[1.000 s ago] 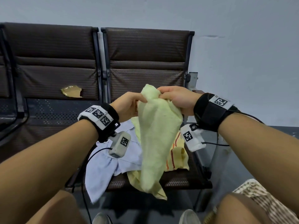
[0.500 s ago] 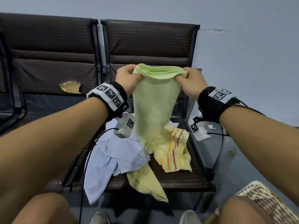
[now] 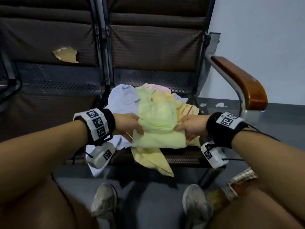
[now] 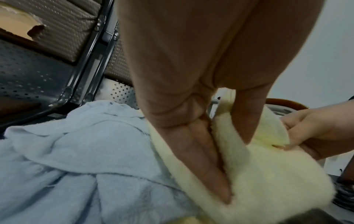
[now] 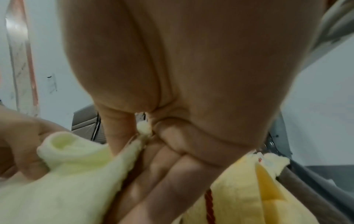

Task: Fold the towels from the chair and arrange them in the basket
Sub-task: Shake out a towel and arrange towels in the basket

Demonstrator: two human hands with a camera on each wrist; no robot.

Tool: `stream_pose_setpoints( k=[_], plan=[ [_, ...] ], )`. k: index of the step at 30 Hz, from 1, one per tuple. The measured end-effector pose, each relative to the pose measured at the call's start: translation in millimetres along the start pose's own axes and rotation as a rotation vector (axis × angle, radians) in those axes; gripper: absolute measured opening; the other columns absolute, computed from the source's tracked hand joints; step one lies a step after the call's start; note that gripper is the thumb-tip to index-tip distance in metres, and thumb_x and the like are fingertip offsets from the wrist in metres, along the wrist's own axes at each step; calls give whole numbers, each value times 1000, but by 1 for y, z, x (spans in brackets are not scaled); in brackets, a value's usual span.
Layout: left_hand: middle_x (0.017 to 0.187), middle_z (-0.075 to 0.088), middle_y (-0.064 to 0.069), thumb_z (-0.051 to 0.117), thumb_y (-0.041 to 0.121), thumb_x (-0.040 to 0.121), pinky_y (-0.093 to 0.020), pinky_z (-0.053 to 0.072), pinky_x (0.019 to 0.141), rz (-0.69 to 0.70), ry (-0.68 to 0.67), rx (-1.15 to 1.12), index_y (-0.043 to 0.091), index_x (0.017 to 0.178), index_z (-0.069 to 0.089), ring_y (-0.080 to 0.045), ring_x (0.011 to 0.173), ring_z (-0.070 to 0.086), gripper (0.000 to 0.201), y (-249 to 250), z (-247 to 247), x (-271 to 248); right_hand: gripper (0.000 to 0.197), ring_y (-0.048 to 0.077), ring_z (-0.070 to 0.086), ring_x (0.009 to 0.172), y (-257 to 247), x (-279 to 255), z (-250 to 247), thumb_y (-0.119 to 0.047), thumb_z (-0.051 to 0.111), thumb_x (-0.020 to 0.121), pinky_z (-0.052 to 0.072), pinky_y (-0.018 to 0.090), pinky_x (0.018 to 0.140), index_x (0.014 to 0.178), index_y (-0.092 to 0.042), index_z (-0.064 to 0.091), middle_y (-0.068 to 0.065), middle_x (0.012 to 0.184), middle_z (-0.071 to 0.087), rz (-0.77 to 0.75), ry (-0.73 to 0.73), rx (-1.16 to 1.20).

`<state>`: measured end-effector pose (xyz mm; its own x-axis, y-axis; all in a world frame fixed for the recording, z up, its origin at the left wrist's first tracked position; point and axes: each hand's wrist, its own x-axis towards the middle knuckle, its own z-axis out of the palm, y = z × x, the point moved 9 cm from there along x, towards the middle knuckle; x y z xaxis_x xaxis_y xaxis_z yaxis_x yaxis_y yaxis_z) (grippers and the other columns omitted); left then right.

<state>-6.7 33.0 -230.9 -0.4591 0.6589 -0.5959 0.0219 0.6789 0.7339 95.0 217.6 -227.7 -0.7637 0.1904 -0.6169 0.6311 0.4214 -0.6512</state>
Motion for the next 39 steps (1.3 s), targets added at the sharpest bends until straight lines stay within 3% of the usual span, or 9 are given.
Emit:
stream_pose_setpoints(
  k=[5, 8, 13, 16, 19, 26, 31, 36, 39],
  plan=[
    [92, 73, -11, 64, 16, 92, -29, 57, 61, -54, 28, -2, 1, 115, 67, -20, 65, 67, 27, -5, -9, 20, 23, 22, 61, 59, 5, 14, -4, -22, 56, 97, 50, 28, 57, 99, 0, 62, 9, 70, 65, 30, -4, 92],
    [87, 73, -4, 62, 23, 93, -28, 57, 63, -42, 153, -48, 8, 103, 69, -18, 67, 68, 19, 1, -29, 39, 9, 26, 61, 83, -4, 32, -25, -18, 56, 92, 54, 33, 70, 98, -14, 61, 7, 92, 64, -7, 148, 230],
    [103, 70, -4, 59, 27, 96, -34, 59, 75, 17, 436, -231, 11, 114, 66, -20, 85, 68, 25, -2, -59, 73, 18, 25, 53, 69, -15, 59, -51, -4, 58, 80, 51, 32, 63, 64, -10, 53, 6, 70, 52, -83, 351, 248],
    [110, 67, -9, 56, 28, 96, -43, 57, 88, 53, 502, -195, 13, 116, 65, -29, 96, 66, 27, -2, -65, 85, 20, 26, 62, 83, -23, 71, -58, -6, 53, 86, 52, 31, 71, 92, -9, 72, 6, 86, 67, -148, 476, 157],
    [105, 53, -8, 59, 32, 93, -43, 51, 88, 16, 588, 31, 15, 107, 56, -27, 97, 57, 23, 0, -73, 87, 42, 26, 62, 105, -28, 78, -56, -18, 58, 91, 52, 35, 92, 134, -17, 55, 7, 114, 63, -173, 495, 34],
    [90, 65, 9, 72, 35, 80, -27, 47, 70, 292, 573, 318, 25, 86, 64, -16, 87, 62, 15, 13, -42, 61, 29, 13, 61, 109, -39, 49, 1, -41, 66, 88, 49, 32, 95, 114, -28, 68, -8, 115, 67, -486, 295, -502],
    [133, 55, 4, 78, 45, 77, -25, 39, 94, 248, 264, 588, 26, 142, 46, -18, 121, 52, 74, -17, 0, 57, 62, 25, 51, 130, -3, 55, 16, -38, 63, 93, 40, 31, 105, 149, -20, 43, 4, 148, 51, -358, 211, -814],
    [126, 62, -5, 63, 22, 91, -24, 39, 85, 318, 381, 532, 19, 138, 50, -23, 112, 57, 49, -12, -11, 50, 20, 29, 64, 95, -20, 45, 3, -27, 48, 101, 49, 36, 80, 101, -17, 66, 3, 94, 69, -448, 285, -695],
    [100, 67, -1, 62, 23, 91, -28, 40, 73, 350, 443, 512, 20, 112, 63, -23, 95, 61, 21, -6, -25, 43, 17, 25, 60, 90, -24, 38, -6, -29, 48, 101, 47, 37, 80, 94, -20, 61, 0, 91, 65, -484, 302, -588]
  ],
)
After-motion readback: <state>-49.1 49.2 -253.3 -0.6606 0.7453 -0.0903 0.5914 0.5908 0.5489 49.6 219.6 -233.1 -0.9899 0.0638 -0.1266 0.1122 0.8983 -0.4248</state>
